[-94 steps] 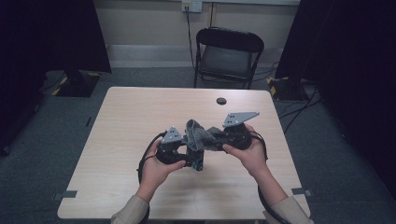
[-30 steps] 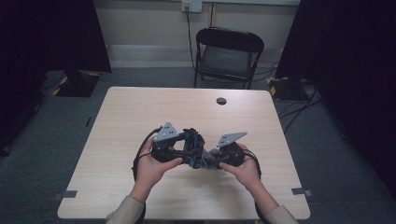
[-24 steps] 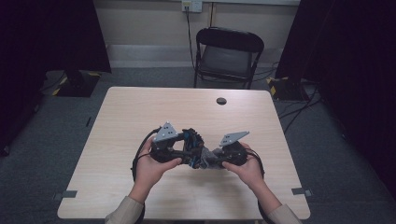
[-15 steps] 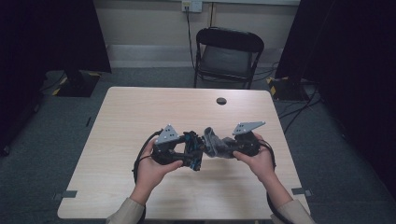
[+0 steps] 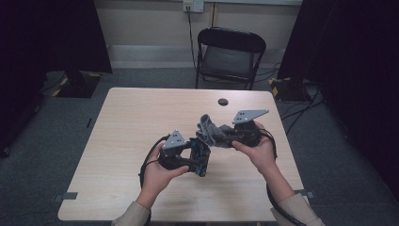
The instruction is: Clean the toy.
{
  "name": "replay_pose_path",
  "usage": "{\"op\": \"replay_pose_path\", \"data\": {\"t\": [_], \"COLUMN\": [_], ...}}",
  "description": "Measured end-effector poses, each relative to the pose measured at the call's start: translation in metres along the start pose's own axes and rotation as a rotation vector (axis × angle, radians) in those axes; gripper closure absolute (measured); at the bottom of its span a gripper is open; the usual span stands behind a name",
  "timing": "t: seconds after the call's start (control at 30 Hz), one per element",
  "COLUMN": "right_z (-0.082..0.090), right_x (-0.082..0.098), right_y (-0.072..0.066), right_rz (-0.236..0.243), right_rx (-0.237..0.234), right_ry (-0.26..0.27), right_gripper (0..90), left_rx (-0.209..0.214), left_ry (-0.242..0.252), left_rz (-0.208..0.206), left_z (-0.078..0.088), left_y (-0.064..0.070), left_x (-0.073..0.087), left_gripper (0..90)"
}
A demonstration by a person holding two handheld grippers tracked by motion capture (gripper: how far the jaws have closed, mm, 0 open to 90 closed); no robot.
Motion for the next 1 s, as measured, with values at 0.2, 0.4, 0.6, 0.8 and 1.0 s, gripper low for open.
{"op": "replay_pose_path", "data": {"t": [0.2, 0.4, 0.6, 0.8, 1.0], "right_z": [-0.014, -0.020, -0.025, -0.032, -0.042], "right_x": [0.009, 0.018, 0.024, 0.031, 0.039], "right_y": [-0.005, -0.007, -0.010, -0.014, -0.019], "right_rz": [-0.026, -0.031, -0.031, -0.037, -0.038], "right_rx": [-0.024, -0.036, -0.043, -0.048, -0.057], "right_ry": [-0.004, -0.027, -0.043, -0.055, -0.076], "right_gripper": [75.2, 75.3, 75.3, 75.3, 75.2], "left_rx": [-0.008, -0.014, -0.019, -0.023, -0.025], "left_ry": [-0.005, 0.006, 0.022, 0.045, 0.057], "left_rz": [-0.006, -0.004, -0.012, -0.021, -0.025], "left_z": [0.002, 0.004, 0.008, 0.013, 0.016], "left_y": [0.000, -0.002, -0.001, 0.000, -0.001], "left_x": [0.000, -0.002, -0.010, -0.021, -0.028], "left_gripper": [25.3, 25.2, 25.2, 25.3, 25.3]}}
Point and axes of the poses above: each handheld gripper's, and its own axes: z roughly backward along the jaws, x roughly out of its underside, y roughly to its right, the point moved 1 cm from there along -z, roughly forward along the jaws, and after that the axes turned 7 degrees about z, right-handed, at the moved point
